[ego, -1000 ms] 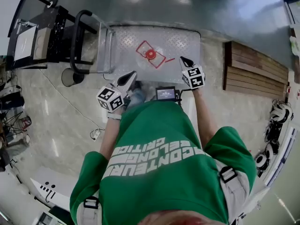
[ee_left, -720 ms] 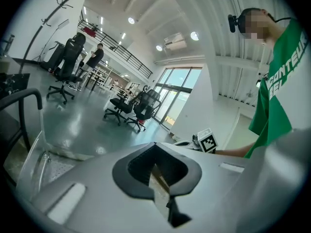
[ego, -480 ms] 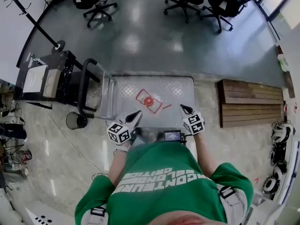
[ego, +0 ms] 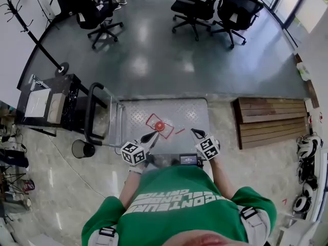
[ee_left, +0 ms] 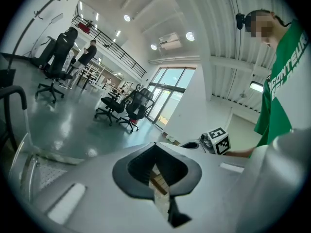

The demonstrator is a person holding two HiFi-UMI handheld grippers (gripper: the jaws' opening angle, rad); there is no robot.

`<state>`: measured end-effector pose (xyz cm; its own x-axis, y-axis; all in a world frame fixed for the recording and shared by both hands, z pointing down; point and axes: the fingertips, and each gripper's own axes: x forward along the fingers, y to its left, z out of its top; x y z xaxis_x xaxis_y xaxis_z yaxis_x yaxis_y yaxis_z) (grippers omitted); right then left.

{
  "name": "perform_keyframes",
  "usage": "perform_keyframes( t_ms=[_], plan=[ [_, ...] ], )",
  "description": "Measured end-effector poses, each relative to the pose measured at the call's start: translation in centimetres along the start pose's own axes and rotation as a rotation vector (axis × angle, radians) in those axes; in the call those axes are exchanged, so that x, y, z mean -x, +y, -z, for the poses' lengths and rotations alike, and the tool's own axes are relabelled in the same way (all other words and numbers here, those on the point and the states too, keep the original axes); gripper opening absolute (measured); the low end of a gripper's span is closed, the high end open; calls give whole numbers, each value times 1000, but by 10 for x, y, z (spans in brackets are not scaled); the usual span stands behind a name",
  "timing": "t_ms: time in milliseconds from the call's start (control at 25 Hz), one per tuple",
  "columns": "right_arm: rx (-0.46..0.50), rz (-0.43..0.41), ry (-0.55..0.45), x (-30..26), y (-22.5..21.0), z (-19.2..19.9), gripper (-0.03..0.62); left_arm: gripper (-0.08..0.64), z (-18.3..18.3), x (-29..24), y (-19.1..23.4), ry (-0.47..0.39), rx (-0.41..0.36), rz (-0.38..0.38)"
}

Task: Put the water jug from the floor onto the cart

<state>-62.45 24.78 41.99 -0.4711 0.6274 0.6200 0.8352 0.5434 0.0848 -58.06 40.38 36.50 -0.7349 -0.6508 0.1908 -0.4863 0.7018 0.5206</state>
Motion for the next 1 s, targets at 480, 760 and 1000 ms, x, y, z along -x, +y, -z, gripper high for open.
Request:
perform_keyframes(
  t_ms=[480, 760, 1000],
  plan=[
    [50, -8, 5, -9, 8, -3, -6, 13, 2, 2, 10, 23, 3, 3],
    [47, -15, 13, -13, 16, -7, -6, 13, 1, 7, 16, 21, 8, 0],
    [44, -18, 15, -19, 19, -9, -6, 13, -1, 11, 19, 15, 12, -1]
  ],
)
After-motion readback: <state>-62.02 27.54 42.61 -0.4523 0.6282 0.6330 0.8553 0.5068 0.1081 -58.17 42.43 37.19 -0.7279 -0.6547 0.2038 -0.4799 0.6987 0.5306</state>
